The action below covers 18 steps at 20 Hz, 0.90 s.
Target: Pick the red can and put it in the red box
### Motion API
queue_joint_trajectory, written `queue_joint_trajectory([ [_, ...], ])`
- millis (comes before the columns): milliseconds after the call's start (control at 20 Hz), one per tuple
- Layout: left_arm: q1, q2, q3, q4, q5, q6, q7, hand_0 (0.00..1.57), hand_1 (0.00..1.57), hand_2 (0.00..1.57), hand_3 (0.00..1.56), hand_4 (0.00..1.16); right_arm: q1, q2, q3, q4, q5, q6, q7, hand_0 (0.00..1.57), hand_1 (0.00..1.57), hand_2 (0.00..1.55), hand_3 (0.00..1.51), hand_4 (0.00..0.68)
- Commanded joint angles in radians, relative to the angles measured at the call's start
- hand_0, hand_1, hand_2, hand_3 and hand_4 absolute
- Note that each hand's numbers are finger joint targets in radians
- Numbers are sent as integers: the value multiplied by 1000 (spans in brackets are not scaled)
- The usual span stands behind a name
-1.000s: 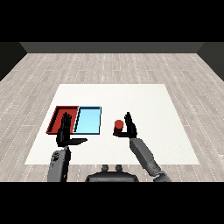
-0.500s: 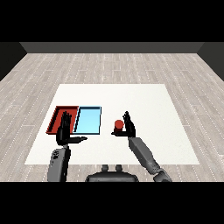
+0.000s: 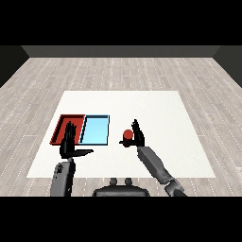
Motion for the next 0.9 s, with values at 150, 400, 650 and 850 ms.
queue_joint_trajectory([
  [150,-56,16,17,-17,0,27,74,0,0,0,0,0,-65,1,-1,19,-15,-26,62,0,0,0,0,0],
  [400,-39,-34,-30,-19,-20,47,43,0,0,0,0,0,-109,1,110,131,-125,-51,-51,0,0,0,0,0],
  [650,21,-19,-41,-57,-28,19,35,0,0,0,0,0,-87,1,80,110,-128,-73,-10,808,808,921,800,0],
  [850,-20,-6,-12,-43,-13,25,39,0,0,0,0,0,-83,0,54,75,-27,-139,37,1484,1484,1468,1437,662],
])
